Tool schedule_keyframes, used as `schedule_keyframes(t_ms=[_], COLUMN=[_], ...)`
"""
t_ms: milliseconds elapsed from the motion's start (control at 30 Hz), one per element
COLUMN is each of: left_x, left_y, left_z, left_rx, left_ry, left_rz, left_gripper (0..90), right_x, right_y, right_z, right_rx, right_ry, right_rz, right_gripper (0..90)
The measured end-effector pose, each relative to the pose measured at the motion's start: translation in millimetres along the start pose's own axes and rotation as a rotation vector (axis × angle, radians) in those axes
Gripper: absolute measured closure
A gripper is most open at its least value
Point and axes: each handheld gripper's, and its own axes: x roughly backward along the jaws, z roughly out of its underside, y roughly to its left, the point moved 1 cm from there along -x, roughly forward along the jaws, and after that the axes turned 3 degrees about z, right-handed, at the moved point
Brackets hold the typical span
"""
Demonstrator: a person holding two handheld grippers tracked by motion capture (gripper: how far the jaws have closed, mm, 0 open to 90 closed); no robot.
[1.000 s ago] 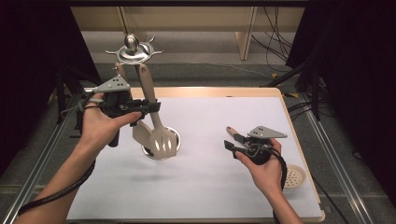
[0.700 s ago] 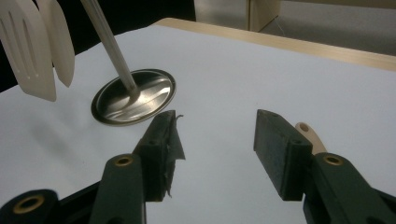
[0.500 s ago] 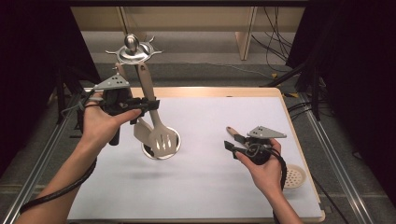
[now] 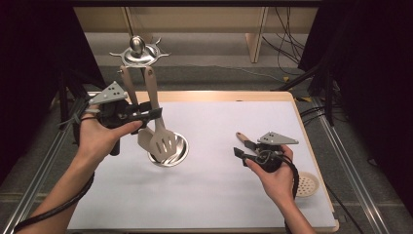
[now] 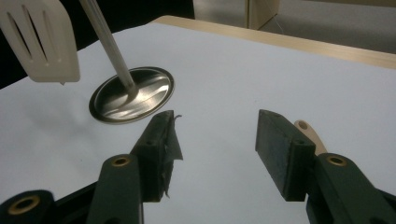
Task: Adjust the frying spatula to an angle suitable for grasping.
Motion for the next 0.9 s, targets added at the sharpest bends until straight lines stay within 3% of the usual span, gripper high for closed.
schedule_keyframes(t_ms=[100,167,333,400,467,567,767,800,900], left_x=[11.1,16.9,32.9,36.7,39.3,42.8,44.0,43.8,43.5], left_y=[-0.4,1.0,5.5,7.0,9.0,8.5,3.6,4.0,5.0], left_z=[1.6,-0.1,-11.0,-16.4,-21.6,-28.5,-37.4,-38.0,-40.6], left_rx=[-0.022,-0.049,-0.028,-0.004,-0.007,0.011,0.022,0.025,0.027], left_ry=[-0.027,-0.052,-0.144,-0.213,-0.253,-0.309,-0.331,-0.334,-0.343], left_rz=[-0.006,-0.015,-0.061,-0.048,-0.068,-0.061,-0.052,-0.056,-0.061], left_gripper=[60.8,62.5,80.1,87.4,89.2,89.4,89.4,89.5,89.4], right_x=[0.1,1.4,0.4,0.1,0.8,1.3,5.4,6.8,6.3], right_y=[1.0,-3.0,-4.2,-3.8,-1.7,-2.3,-2.5,-0.1,-3.7], right_z=[0.1,-0.3,1.5,2.4,2.8,2.7,1.8,2.6,3.2], right_rx=[-0.032,0.005,-0.018,-0.019,-0.046,-0.031,-0.018,-0.047,-0.015], right_ry=[-0.008,-0.003,0.008,0.002,0.006,-0.007,-0.005,0.005,-0.012], right_rz=[-0.001,0.008,0.002,0.001,-0.001,0.004,0.016,0.017,0.018], right_gripper=[48.1,48.0,48.1,48.1,48.1,48.1,48.1,48.0,48.0])
